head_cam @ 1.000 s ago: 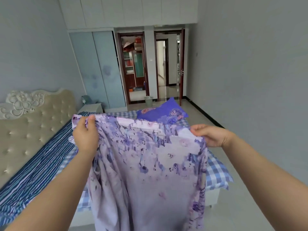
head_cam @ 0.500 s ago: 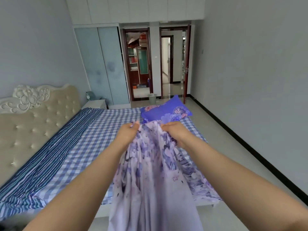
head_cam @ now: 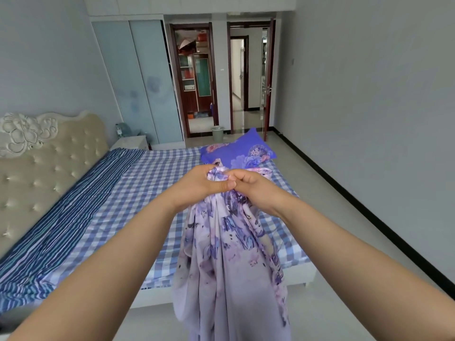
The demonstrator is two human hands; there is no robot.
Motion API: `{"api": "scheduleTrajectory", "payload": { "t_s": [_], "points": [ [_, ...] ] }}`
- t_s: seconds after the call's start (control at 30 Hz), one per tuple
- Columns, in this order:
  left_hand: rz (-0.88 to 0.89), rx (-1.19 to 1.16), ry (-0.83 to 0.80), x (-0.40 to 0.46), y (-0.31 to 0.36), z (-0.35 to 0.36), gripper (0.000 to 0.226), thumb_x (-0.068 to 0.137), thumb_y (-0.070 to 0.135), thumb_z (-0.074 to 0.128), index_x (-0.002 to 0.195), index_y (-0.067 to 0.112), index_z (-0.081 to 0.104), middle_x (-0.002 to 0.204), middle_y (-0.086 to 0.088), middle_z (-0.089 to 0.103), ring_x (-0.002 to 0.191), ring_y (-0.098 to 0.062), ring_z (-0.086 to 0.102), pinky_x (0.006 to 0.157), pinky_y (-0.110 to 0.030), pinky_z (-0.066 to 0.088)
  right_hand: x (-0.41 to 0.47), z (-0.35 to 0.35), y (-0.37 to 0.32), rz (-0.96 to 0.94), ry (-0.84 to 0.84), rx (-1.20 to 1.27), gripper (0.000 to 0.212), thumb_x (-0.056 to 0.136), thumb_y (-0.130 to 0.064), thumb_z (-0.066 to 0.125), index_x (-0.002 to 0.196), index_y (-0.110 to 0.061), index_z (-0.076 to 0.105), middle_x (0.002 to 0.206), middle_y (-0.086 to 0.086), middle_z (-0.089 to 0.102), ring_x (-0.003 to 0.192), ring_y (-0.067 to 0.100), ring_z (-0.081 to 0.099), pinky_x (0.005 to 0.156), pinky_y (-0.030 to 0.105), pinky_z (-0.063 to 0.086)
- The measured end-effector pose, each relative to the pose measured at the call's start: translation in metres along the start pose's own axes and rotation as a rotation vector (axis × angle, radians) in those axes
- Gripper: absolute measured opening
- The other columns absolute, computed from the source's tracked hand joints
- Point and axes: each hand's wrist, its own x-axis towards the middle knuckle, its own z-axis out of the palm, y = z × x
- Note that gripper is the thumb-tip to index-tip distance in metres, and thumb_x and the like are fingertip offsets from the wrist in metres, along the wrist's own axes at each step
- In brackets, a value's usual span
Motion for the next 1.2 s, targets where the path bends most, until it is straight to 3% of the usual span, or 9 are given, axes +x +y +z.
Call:
{"api": "scheduleTrajectory", "payload": {
  "t_s": [0.07, 0.17, 0.3, 0.43, 0.6, 0.77, 0.87, 1.03, 1.2],
  "points": [
    [0.001, -0.004, 0.004, -0.001, -0.001, 0.002, 0.026, 0.074, 0.023, 0.075, 0.099, 0.015, 0.071, 0.099, 0.001, 0.074, 0.098, -0.012, 0.068, 0.086, -0.022, 0.051, -0.008, -0.002, 0.011, -0.029, 0.012, 0.080, 0.033, 0.099, -0.004, 0.042, 0.122, -0.025, 0.053, 0.108, -0.005, 0.062, 0.091, -0.007, 0.061, 0.079, 0.009, 0.046],
    [-0.008, -0.023, 0.052, -0.001, -0.006, 0.004, 0.015, 0.084, 0.014, 0.070, 0.098, 0.015, 0.071, 0.094, 0.006, 0.075, 0.092, -0.008, 0.069, 0.078, -0.016, 0.051, -0.021, -0.014, 0.022, 0.025, 0.044, 0.213, 0.051, 0.093, 0.004, 0.050, 0.134, -0.024, 0.040, 0.087, 0.001, 0.057, 0.060, -0.002, 0.059, 0.055, 0.011, 0.044],
    [0.002, -0.024, 0.125, 0.001, -0.007, 0.005, 0.008, 0.086, 0.016, 0.068, 0.092, 0.021, 0.070, 0.089, 0.011, 0.074, 0.088, -0.004, 0.069, 0.074, -0.015, 0.051, -0.030, -0.013, 0.045, 0.034, 0.054, -0.043, 0.031, 0.087, -0.007, 0.066, 0.109, -0.023, 0.052, 0.084, 0.008, 0.045, 0.073, 0.019, 0.046, 0.070, 0.032, 0.037],
    [-0.007, 0.033, 0.084, 0.003, -0.002, -0.006, 0.019, 0.081, 0.031, 0.071, 0.099, 0.026, 0.068, 0.102, 0.014, 0.072, 0.100, -0.001, 0.065, 0.087, -0.015, 0.047, -0.043, -0.013, 0.062, -0.002, 0.240, -0.080, 0.014, 0.085, -0.020, 0.070, 0.083, -0.018, 0.056, 0.065, -0.002, 0.036, 0.058, 0.010, 0.034, 0.056, 0.019, 0.031],
    [0.014, 0.079, 0.008, 0.003, 0.005, -0.019, 0.024, 0.072, 0.033, 0.070, 0.093, 0.022, 0.071, 0.101, 0.007, 0.073, 0.100, -0.009, 0.067, 0.098, -0.032, 0.046, -0.052, -0.018, 0.061, 0.042, 0.070, -0.023, 0.034, 0.087, -0.023, 0.067, 0.062, -0.016, 0.045, 0.059, -0.002, 0.030, 0.054, 0.010, 0.028, 0.054, 0.019, 0.026],
    [0.040, 0.088, -0.121, 0.001, 0.016, -0.031, 0.041, 0.050, 0.054, 0.082, 0.086, 0.035, 0.076, 0.095, 0.011, 0.074, 0.092, -0.003, 0.068, 0.079, -0.014, 0.050, -0.051, -0.023, 0.052, 0.005, 0.031, 0.146, 0.033, 0.077, -0.027, 0.072, 0.087, 0.000, 0.056, 0.087, 0.007, 0.056, 0.083, 0.019, 0.052, 0.077, 0.027, 0.041],
    [0.037, 0.111, -0.175, 0.000, 0.020, -0.036, 0.045, 0.043, 0.055, 0.084, 0.085, 0.040, 0.075, 0.094, 0.017, 0.073, 0.090, 0.003, 0.067, 0.073, -0.006, 0.047, -0.049, -0.036, 0.040, 0.031, -0.118, 0.236, 0.019, 0.081, -0.012, 0.068, 0.083, -0.009, 0.049, 0.075, -0.001, 0.056, 0.069, 0.008, 0.053, 0.067, 0.016, 0.041],
    [-0.005, 0.044, -0.022, 0.002, 0.010, -0.047, 0.053, 0.054, 0.047, 0.085, 0.096, 0.016, 0.073, 0.099, -0.003, 0.074, 0.094, -0.014, 0.070, 0.085, -0.024, 0.054, -0.054, -0.065, 0.034, 0.088, -0.214, 0.012, 0.039, 0.087, 0.002, 0.063, 0.114, -0.022, 0.047, 0.056, -0.017, 0.054, 0.056, 0.007, 0.046, 0.064, 0.020, 0.043],
    [-0.074, -0.011, 0.209, 0.010, 0.002, -0.053, 0.030, 0.078, 0.021, 0.073, 0.104, 0.008, 0.068, 0.099, -0.003, 0.074, 0.099, -0.017, 0.068, 0.098, -0.033, 0.047, -0.067, -0.064, 0.043, 0.051, -0.291, 0.333, 0.031, 0.078, 0.001, 0.070, 0.099, -0.020, 0.061, 0.085, 0.016, 0.053, 0.080, 0.022, 0.050, 0.073, 0.021, 0.048]
  ]
}}
